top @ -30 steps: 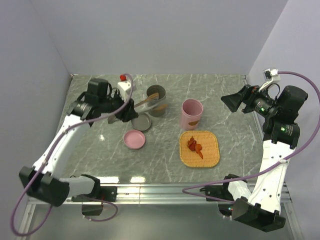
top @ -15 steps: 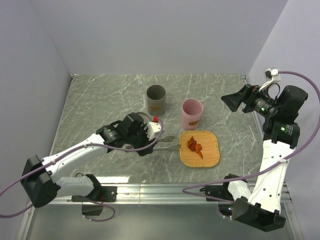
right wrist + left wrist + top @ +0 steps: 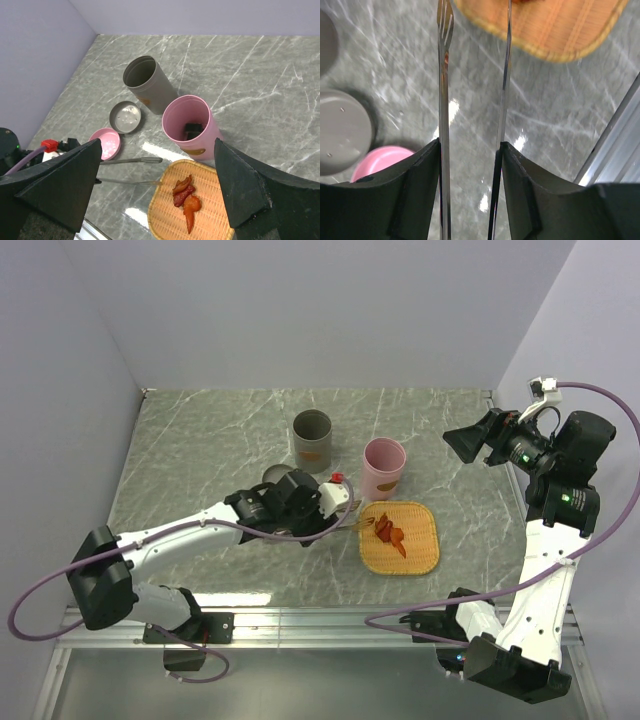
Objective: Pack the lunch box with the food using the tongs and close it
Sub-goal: Pick up the food using the clamp
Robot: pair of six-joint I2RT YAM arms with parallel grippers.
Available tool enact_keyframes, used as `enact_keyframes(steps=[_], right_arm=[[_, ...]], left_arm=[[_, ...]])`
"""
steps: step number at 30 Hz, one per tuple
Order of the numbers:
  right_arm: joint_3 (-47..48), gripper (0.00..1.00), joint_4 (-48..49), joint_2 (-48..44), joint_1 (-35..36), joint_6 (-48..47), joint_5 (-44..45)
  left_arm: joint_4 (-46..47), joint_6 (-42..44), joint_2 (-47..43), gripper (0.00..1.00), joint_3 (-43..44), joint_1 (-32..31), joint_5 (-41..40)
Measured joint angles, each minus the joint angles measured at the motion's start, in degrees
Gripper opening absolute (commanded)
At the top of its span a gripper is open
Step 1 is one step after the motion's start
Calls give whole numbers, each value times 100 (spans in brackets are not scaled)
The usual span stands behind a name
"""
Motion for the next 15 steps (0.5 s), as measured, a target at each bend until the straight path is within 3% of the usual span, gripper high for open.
enact_keyframes(steps=[15], right_arm=[[0,100,-7,-7,-7,-35,13]], left_arm=[[42,-2,708,53,656,-376,-175]])
